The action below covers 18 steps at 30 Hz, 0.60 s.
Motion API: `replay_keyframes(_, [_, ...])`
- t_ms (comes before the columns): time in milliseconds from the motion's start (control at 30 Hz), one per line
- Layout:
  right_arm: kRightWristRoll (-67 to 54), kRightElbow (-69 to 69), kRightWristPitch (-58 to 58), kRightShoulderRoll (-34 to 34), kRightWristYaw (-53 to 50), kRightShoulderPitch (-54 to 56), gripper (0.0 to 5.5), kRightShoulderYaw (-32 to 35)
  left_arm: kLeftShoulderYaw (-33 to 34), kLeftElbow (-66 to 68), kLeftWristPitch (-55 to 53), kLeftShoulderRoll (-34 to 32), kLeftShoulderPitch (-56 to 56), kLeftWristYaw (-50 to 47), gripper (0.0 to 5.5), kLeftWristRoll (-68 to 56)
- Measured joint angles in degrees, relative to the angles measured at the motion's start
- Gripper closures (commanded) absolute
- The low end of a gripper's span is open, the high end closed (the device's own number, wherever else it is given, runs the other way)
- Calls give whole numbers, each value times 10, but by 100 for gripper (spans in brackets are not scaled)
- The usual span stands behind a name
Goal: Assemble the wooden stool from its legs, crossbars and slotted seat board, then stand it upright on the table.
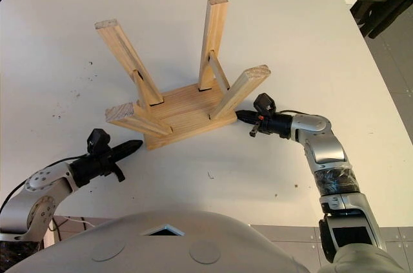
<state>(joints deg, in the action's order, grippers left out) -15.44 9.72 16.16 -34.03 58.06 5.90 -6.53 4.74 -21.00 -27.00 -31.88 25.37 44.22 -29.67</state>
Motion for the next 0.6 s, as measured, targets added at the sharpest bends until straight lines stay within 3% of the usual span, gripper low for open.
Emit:
replay_keyframes(333, [1,-14,13,-6,4,-7,550,0,-27,-1,2,13,-5,-5,548,5])
replay_keyframes(600, [-25,-160,72,-52,9,-115,550,8,-9,-14,-3,7,6,-19,548,9])
